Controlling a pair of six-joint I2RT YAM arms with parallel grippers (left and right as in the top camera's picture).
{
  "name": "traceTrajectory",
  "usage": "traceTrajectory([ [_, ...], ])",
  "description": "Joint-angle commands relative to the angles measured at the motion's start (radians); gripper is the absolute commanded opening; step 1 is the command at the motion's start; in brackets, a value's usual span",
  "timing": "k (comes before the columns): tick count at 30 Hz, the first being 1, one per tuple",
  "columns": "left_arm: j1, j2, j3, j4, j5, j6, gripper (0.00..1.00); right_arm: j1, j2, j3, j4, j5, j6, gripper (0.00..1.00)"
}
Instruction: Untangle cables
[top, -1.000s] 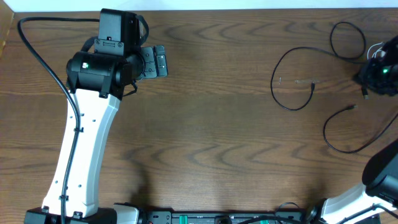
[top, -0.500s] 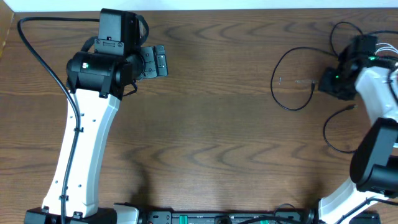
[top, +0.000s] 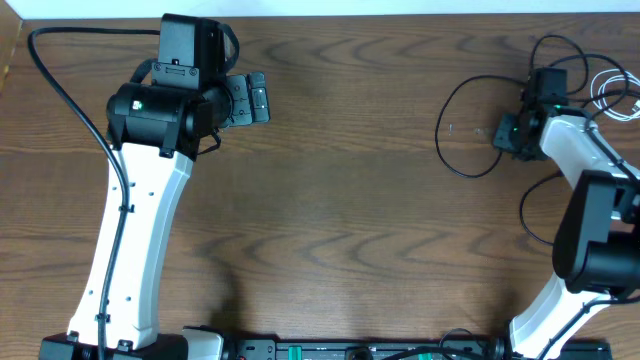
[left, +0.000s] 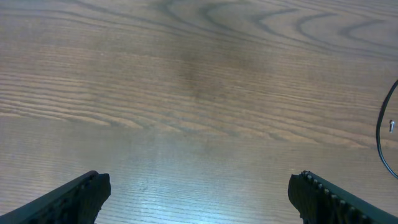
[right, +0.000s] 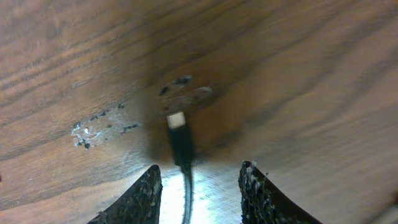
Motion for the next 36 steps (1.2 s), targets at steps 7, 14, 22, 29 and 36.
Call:
traceTrajectory([
  [7,0.003,0.006,-0.008,-0.003,-0.006,-0.003,0.98,0.03,0.051,-0.008,0.009,0.053,0.015,0.28],
  [14,0.003,0.006,-0.008,-0.003,-0.006,-0.003,0.98,0.029,0.106,-0.01,0.047,0.098,0.033,0.23],
  [22,0.003,0.006,-0.008,-0.003,-0.006,-0.003,0.98,0.017,0.132,-0.002,0.06,0.048,0.04,0.01],
  [29,0.003,0.006,-0.008,-0.003,-0.006,-0.003,0.98,-0.113,0.031,0.113,-0.055,-0.16,0.039,0.01],
  [36,0.003,0.006,-0.008,-0.003,-0.006,-0.003,0.98,-0.419,-0.127,0.292,-0.215,-0.25,0.031,0.01],
])
